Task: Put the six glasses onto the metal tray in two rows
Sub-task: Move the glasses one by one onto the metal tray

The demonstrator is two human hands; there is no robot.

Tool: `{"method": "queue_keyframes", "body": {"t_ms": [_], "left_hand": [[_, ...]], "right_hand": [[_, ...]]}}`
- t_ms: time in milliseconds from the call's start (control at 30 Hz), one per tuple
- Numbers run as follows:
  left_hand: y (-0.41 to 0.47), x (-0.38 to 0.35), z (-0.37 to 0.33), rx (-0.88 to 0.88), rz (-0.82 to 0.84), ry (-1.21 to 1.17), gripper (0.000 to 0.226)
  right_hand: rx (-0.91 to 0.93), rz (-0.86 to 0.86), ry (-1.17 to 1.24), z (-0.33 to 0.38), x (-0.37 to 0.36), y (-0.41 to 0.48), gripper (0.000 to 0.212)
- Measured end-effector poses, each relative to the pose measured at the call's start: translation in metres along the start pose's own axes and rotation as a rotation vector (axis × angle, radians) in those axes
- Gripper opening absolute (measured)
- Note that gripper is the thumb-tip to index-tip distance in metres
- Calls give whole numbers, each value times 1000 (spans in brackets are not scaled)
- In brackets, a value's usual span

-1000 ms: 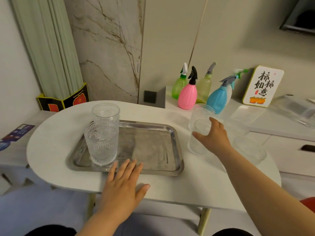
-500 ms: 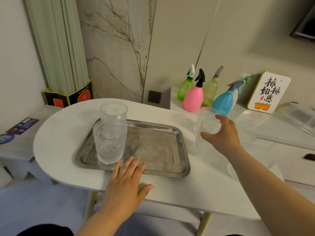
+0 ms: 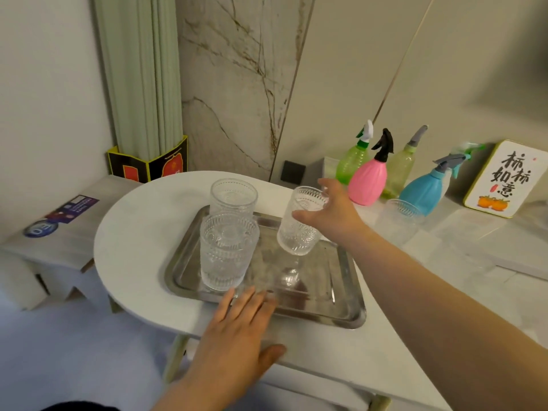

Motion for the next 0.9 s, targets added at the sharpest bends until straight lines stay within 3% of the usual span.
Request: {"method": "queue_keyframes", "body": {"t_ms": [600, 767, 900], "left_hand": [[3, 1, -1, -25, 4, 58, 69], [3, 0, -2, -16, 17, 83, 69], [8, 2, -12, -24, 12, 54, 63]], "right_hand": [[96, 80, -167, 6, -48, 14, 78], [94, 117, -176, 4, -43, 7, 82], [77, 39, -187, -6, -7, -9, 72]]}}
Point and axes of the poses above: each hand's wrist, its own y-axis towards the middle knuckle, its own x-axis out of the back of the hand, z = x × y, the point moved 10 cm from there along y, towards the middle knuckle, and after that the axes turned 3 degrees about -y, right-handed, at the moved point
